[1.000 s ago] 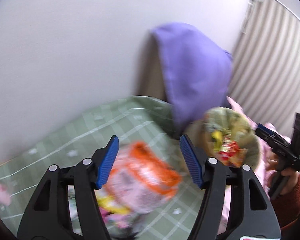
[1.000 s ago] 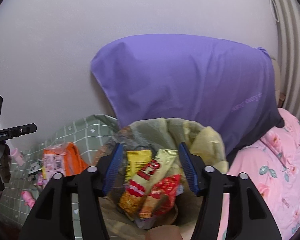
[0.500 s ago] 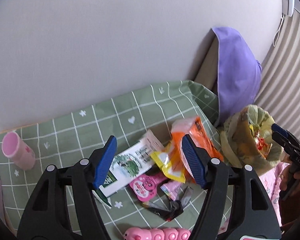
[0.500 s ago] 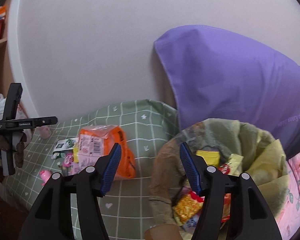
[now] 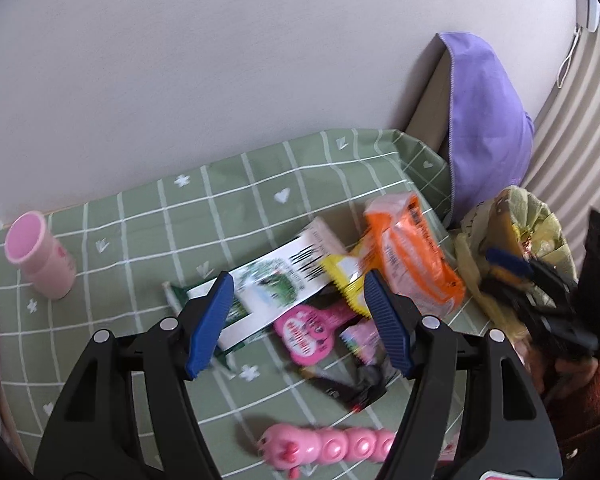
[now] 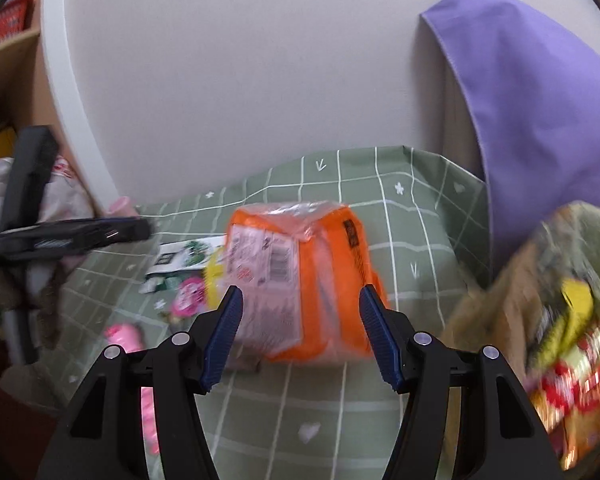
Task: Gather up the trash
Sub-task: 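Grasp the orange bread bag with the left tool while the right tool reaches toward it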
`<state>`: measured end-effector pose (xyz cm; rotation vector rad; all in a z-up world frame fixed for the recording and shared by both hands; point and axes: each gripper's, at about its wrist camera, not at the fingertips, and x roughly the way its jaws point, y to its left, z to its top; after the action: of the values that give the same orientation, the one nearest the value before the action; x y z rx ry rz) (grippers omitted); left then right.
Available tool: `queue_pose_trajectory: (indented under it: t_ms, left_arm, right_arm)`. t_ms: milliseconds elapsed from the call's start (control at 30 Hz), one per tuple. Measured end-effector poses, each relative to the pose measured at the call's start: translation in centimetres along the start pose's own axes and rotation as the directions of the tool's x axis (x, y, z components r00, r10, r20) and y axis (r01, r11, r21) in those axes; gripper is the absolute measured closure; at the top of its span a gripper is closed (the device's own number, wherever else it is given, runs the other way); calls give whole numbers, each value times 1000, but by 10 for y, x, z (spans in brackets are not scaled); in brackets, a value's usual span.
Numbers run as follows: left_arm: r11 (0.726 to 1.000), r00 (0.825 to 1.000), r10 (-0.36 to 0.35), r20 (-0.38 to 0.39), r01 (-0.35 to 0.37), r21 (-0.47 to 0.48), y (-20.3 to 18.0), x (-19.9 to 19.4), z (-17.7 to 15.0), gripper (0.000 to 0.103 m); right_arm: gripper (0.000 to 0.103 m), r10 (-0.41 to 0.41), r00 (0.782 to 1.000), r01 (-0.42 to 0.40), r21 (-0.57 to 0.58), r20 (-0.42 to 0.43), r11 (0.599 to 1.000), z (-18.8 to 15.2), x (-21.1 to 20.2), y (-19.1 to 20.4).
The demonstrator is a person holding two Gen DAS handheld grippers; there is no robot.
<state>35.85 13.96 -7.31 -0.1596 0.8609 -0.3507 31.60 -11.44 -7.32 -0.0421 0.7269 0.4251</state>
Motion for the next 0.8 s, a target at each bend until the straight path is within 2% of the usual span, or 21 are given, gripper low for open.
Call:
queue_pose_trajectory:
  t_ms: [200,300,400,567,733,800]
  left_arm:
    - [998,999,43,-9,-43,-38,22,-10,-12,39]
    - [997,998,53,-15,-54,-49,30,-11,-17,39]
    - [997,999,43,-20,-45,-56,32,-9,-19,39]
    - [999,999,9,-33,-10,-40,24,-2,-19,39]
    - [1000,998,-20,-52,20,6,8,5,-22,39]
    - [999,998,-22,-54,24,32,3,5,-23,39]
  right_arm:
    - [46,-76,996,77,5,-40,997,10,54,-21]
    - [46,-53,995,57,48,-87,997,3,66,-29]
    - [46,-7,993,19,100,-120,995,-13,63,-29]
    - [46,9,987,11,121,-163,993,-51,42,-15]
    - [45,23,976,14,169,-214,985,-75,30,-9]
    - [46,36,978,5,196,-205,981,-80,28,-11]
